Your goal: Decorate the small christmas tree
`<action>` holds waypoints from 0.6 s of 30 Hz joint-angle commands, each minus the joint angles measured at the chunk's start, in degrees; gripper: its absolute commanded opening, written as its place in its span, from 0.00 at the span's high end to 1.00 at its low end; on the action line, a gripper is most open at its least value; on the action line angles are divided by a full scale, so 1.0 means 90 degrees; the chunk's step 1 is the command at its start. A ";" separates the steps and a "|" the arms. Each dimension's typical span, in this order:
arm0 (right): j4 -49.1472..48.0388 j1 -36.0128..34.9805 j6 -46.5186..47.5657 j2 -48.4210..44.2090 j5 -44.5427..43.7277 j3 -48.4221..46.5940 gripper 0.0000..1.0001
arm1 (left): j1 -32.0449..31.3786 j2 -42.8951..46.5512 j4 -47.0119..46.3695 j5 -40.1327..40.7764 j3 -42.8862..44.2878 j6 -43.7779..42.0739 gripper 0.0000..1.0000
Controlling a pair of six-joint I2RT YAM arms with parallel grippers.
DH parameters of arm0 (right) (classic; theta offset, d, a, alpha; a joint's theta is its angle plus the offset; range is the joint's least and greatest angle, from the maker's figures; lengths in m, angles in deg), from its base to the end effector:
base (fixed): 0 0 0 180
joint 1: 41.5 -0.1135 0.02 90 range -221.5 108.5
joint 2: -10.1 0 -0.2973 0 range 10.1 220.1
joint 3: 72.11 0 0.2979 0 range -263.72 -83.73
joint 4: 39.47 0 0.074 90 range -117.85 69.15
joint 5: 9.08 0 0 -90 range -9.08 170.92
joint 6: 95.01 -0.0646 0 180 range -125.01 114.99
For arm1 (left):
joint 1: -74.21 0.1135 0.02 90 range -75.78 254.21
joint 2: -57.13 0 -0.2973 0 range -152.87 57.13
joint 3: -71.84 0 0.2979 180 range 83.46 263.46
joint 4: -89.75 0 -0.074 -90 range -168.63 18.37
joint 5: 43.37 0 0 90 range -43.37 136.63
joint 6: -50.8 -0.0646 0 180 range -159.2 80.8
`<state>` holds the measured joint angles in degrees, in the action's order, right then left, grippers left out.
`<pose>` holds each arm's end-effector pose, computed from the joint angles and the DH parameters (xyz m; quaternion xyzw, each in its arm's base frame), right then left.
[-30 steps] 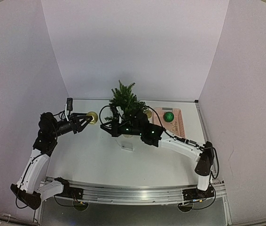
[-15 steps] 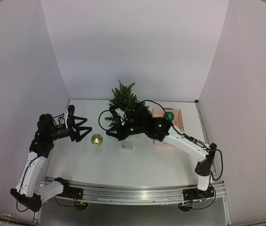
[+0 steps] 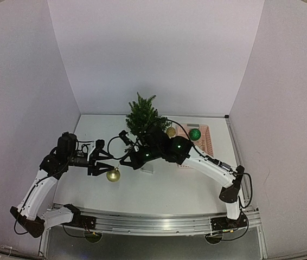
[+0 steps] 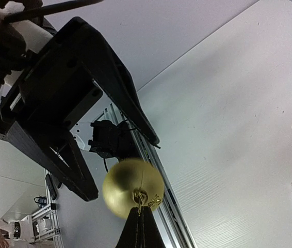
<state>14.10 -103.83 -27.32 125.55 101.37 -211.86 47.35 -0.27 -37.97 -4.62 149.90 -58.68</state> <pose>0.2292 0.4857 0.4388 -0.3749 0.7672 0.4482 0.2647 0.1878 -0.1516 0.4091 0.5036 0.6407 -0.4051 0.4145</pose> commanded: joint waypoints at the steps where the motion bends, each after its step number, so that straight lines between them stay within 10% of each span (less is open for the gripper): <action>1: 0.0152 -0.0072 0.0181 0.0097 -0.0238 -0.0490 1.00 | -0.0051 0.0094 -0.0459 -0.0137 -0.0253 -0.0185 0.45; 18: 0.0143 -0.0135 0.0428 0.0311 -0.0669 -0.1121 1.00 | -0.0119 0.0014 -0.2558 -0.0137 -0.0771 0.0995 0.61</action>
<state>15.68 -104.61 -24.72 127.16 96.07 -218.78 46.49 -0.17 -54.84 -5.70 143.08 -52.05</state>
